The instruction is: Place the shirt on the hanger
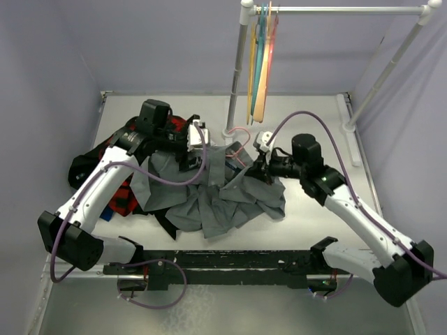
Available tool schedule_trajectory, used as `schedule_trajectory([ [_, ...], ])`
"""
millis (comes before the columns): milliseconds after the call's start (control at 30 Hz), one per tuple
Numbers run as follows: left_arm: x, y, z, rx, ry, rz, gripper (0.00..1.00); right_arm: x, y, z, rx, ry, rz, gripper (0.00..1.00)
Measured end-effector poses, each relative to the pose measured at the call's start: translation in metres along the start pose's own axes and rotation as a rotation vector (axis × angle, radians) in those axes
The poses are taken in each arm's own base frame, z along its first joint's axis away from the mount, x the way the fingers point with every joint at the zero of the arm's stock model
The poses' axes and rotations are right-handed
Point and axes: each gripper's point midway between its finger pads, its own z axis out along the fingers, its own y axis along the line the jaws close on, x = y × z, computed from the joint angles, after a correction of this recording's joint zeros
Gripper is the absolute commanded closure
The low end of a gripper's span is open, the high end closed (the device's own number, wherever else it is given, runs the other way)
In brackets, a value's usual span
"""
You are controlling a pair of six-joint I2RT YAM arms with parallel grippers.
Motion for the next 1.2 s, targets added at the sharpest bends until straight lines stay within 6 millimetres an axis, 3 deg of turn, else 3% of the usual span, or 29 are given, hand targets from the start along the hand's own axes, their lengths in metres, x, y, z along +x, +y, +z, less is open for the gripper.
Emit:
schedule_trajectory([
  [133,0.000,0.023,-0.009,-0.108,0.055,0.010,0.00,0.006,0.004,-0.024,0.131,-0.007,0.083,1.00],
  [233,-0.002,0.050,-0.021,-0.242,0.103,0.008,0.00,0.007,-0.003,-0.039,0.244,-0.020,0.124,1.00],
  [333,-0.008,0.080,-0.041,-0.409,0.147,-0.022,0.00,0.020,-0.014,-0.052,0.370,-0.004,0.162,1.00],
  [467,-0.039,0.114,-0.082,-0.629,0.146,-0.059,0.00,0.046,-0.028,-0.065,0.523,0.047,0.235,1.00],
  [600,-0.086,0.136,-0.132,-0.832,0.084,-0.076,0.00,0.059,-0.033,-0.078,0.622,0.061,0.328,1.00],
  [733,-0.119,0.141,-0.171,-0.957,0.026,-0.105,0.00,0.075,-0.046,-0.088,0.774,0.059,0.463,1.00],
  [867,-0.133,0.134,-0.188,-0.984,0.003,-0.143,0.00,0.106,-0.060,-0.101,0.960,0.080,0.592,1.00],
  [967,-0.141,0.127,-0.196,-0.980,-0.012,-0.186,0.00,0.114,-0.072,-0.121,1.115,0.084,0.624,1.00],
  [1033,-0.148,0.122,-0.199,-0.971,-0.028,-0.210,0.00,0.105,-0.084,-0.135,1.215,0.091,0.609,1.00],
  [1200,-0.162,0.101,-0.204,-0.908,-0.072,-0.255,0.00,0.062,-0.119,-0.163,1.355,0.043,0.563,1.00],
])
